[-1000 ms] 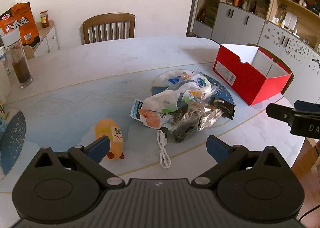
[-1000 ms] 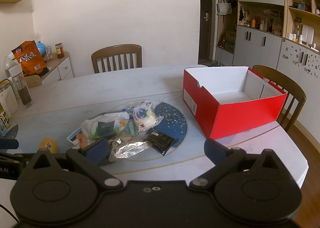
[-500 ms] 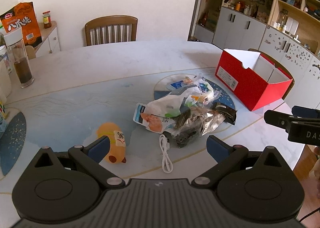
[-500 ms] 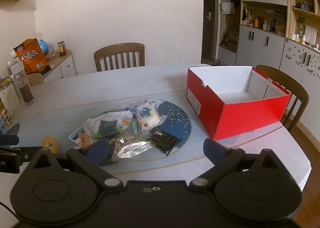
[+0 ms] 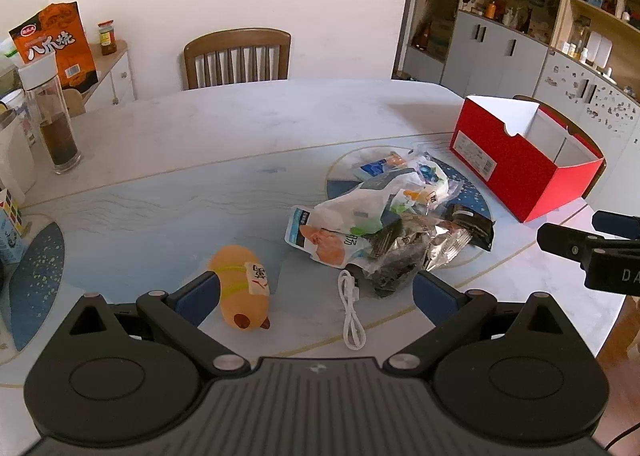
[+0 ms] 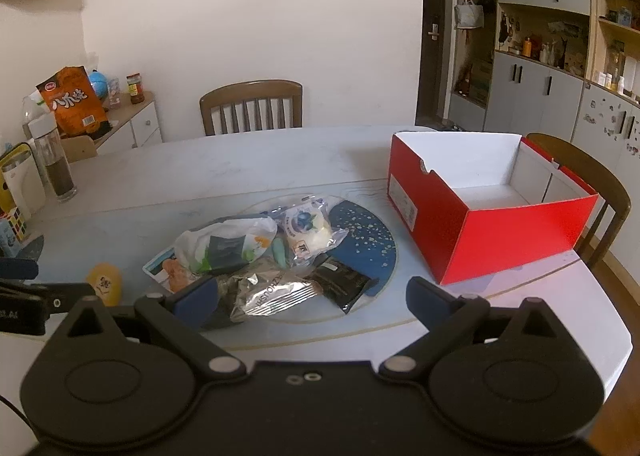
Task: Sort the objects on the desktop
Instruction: 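Move the left tool toward the orange squishy toy while the right tool approaches the black snack packet, then close the left tool on the orange toy while the right tool grasps the black packet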
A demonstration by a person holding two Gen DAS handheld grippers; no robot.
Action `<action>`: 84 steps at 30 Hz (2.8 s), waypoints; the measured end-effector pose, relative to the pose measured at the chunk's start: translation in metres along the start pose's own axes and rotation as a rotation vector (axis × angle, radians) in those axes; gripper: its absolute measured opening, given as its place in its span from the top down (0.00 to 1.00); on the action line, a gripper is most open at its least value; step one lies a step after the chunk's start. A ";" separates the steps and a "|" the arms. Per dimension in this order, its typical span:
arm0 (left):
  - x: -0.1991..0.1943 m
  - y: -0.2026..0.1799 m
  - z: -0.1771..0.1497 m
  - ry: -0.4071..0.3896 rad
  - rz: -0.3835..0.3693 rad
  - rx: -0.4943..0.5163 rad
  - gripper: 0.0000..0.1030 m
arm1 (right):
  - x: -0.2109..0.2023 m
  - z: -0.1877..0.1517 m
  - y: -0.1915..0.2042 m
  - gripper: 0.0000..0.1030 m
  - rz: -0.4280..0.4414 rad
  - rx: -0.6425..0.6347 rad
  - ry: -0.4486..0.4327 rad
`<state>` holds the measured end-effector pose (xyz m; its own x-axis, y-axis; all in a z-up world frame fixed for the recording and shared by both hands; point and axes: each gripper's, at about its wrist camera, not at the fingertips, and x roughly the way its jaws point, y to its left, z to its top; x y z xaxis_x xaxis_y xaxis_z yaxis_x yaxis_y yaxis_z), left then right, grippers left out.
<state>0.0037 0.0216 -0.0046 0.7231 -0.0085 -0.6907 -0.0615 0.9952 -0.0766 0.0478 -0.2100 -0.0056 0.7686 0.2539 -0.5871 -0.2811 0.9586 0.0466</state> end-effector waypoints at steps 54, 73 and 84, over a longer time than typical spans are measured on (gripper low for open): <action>0.111 0.031 -0.008 0.166 0.226 -0.109 0.24 | 0.153 0.002 -0.043 0.36 0.112 -0.144 0.215; 0.107 0.032 -0.011 0.160 0.229 -0.073 0.55 | 0.145 0.002 -0.036 0.65 0.123 -0.150 0.225; 0.085 0.030 -0.008 0.133 0.182 -0.041 0.56 | 0.121 0.002 -0.036 0.66 0.096 -0.115 0.209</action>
<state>0.0579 0.0496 -0.0717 0.6011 0.1550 -0.7840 -0.2125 0.9767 0.0301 0.1515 -0.2135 -0.0768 0.6034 0.2997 -0.7390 -0.4201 0.9072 0.0249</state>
